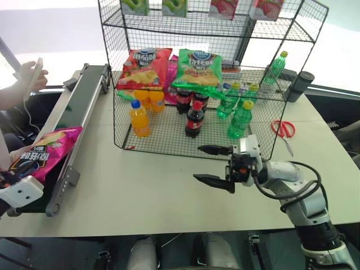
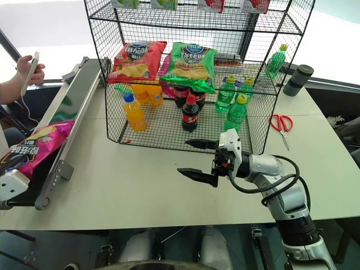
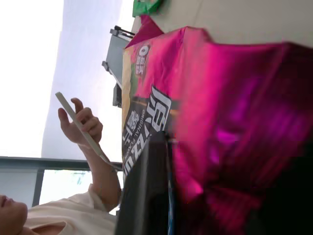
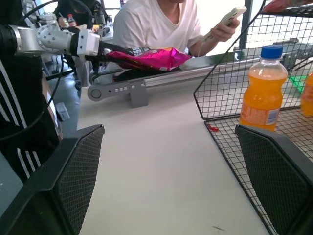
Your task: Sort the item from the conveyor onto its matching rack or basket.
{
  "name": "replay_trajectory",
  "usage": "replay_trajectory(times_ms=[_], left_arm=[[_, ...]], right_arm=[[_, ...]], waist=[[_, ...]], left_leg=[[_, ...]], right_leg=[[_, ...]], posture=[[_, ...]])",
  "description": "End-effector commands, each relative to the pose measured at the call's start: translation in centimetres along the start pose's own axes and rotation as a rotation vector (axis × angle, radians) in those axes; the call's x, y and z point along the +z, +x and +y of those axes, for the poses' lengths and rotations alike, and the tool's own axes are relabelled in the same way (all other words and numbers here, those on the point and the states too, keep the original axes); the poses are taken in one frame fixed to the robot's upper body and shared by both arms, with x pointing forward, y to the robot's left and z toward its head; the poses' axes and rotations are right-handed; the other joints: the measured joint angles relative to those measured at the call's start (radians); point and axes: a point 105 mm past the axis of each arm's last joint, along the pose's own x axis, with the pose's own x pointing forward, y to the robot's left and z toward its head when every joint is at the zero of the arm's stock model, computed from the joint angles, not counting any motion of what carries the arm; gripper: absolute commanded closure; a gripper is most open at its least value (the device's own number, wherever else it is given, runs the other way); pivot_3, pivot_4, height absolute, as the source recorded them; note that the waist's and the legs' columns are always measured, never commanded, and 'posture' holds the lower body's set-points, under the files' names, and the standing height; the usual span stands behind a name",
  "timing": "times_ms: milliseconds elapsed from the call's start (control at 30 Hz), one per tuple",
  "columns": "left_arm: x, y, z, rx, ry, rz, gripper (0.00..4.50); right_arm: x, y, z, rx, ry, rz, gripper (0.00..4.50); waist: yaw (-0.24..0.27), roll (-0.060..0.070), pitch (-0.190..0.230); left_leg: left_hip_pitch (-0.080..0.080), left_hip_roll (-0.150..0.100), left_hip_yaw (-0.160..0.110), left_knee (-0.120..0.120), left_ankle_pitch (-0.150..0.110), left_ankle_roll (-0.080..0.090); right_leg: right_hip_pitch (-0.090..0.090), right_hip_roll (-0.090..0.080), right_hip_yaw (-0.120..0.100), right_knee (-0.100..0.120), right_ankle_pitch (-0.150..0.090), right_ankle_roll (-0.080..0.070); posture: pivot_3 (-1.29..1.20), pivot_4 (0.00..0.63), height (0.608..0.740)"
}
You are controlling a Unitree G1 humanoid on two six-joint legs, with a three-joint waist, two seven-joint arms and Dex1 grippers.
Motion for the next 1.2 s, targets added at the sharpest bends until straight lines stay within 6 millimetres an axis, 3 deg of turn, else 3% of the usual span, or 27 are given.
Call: replay_trajectory(times_ms=[33,233,467,733,833,967,1200], left_arm=[[0.5,0.4,1.6,0.049,0.005,-0.025,4.45],[1.3,0.9,3.5,0.127,-0.061,-0.053,4.45],[4.4,1.3,8.5,0.237,-0.197,-0.190,4.45],[8.6,1.1,10.7,0.242,-0.322,-0.357,4.45],[11.3,1.1,10.5,0.177,-0.383,-0.473,4.45],[14.5,0.7,8.8,-0.009,-0.496,-0.606,4.45],[17.0,-1.5,7.6,-0.236,-0.801,-0.710,4.45]], right_arm=[[0.8,-0.2,-0.4,-0.022,-0.054,-0.017,0.00],[0.7,-0.2,-0.7,-0.035,-0.076,-0.008,0.00],[0.6,-0.1,-1.4,-0.052,-0.104,-0.003,0.00],[0.5,-0.2,-1.7,-0.053,-0.120,0.007,0.00],[0.3,-0.4,-2.0,-0.063,-0.131,0.019,0.00],[0.3,-1.0,-2.5,-0.068,-0.140,0.034,0.00],[0.4,-1.8,-2.8,-0.071,-0.102,0.037,0.00]], waist=[[0.000,0.000,0.000],[0.000,0.000,0.000],[0.000,0.000,0.000],[-0.001,0.000,0.000],[0.000,0.000,0.000],[0.000,0.000,0.000],[-0.002,-0.001,0.000]], left_leg=[[0.000,0.000,0.000,0.000,0.000,0.000],[0.000,0.000,0.001,0.000,0.000,0.000],[0.000,0.000,0.001,0.000,0.000,0.000],[0.000,0.000,0.002,0.000,0.000,0.000],[0.000,0.000,0.002,0.000,0.000,0.000],[0.000,0.000,0.002,0.000,0.000,-0.001],[0.001,0.001,0.002,0.000,0.001,-0.002]], right_leg=[[0.000,0.000,0.000,0.000,0.000,0.000],[0.000,0.000,0.000,0.001,0.000,0.000],[0.000,0.000,0.000,0.001,0.000,0.000],[0.000,0.000,0.000,0.001,0.000,0.000],[0.000,0.001,0.000,0.001,0.000,0.000],[0.000,0.001,0.000,0.001,0.000,0.000],[0.000,0.004,0.002,0.001,0.000,0.000]], posture=[[0.00,0.150,0.738],[0.00,0.150,0.738],[0.00,0.150,0.738],[0.00,0.150,0.738],[0.00,0.150,0.738],[0.00,0.150,0.738],[0.00,0.150,0.738]])
